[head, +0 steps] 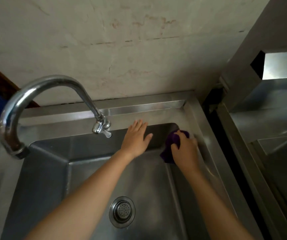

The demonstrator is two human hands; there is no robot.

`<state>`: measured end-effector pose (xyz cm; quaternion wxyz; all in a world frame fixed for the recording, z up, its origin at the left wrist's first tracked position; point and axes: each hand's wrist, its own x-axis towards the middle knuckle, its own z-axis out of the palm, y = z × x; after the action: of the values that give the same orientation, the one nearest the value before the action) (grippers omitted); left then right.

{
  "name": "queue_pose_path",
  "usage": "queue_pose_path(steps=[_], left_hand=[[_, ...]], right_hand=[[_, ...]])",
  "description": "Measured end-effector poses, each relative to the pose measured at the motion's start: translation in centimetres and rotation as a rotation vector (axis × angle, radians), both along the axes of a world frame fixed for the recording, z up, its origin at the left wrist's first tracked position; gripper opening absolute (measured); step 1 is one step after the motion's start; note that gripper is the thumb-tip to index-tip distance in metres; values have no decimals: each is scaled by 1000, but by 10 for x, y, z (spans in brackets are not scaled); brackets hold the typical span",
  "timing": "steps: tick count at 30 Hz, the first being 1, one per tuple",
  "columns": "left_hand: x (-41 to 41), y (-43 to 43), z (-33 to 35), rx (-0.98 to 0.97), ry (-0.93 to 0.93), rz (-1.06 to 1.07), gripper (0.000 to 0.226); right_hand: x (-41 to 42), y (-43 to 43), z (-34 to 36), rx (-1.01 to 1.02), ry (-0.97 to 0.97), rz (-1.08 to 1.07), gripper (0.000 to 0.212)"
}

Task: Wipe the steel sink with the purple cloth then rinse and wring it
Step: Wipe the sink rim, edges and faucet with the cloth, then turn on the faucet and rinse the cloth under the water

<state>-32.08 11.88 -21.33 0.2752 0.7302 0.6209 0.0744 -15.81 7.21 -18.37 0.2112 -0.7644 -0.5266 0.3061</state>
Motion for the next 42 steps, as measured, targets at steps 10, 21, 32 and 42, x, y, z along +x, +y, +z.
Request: queue_pose_path(steps=[10, 21, 32, 42], left_hand=[[-78, -112, 23, -778, -1589, 739, 46], [-156, -154, 5, -442, -1544, 1042, 16], [-178, -151, -8, -379, -1819, 1136, 84], [-181, -145, -16, -351, -1804, 1158, 82]], right_hand=[[-101, -49, 15, -60, 643, 298, 21], [-162, 27, 24, -177, 240, 311, 54], [-187, 56, 22, -288, 227, 334, 46], [-189, 57, 17, -170, 149, 305, 42]])
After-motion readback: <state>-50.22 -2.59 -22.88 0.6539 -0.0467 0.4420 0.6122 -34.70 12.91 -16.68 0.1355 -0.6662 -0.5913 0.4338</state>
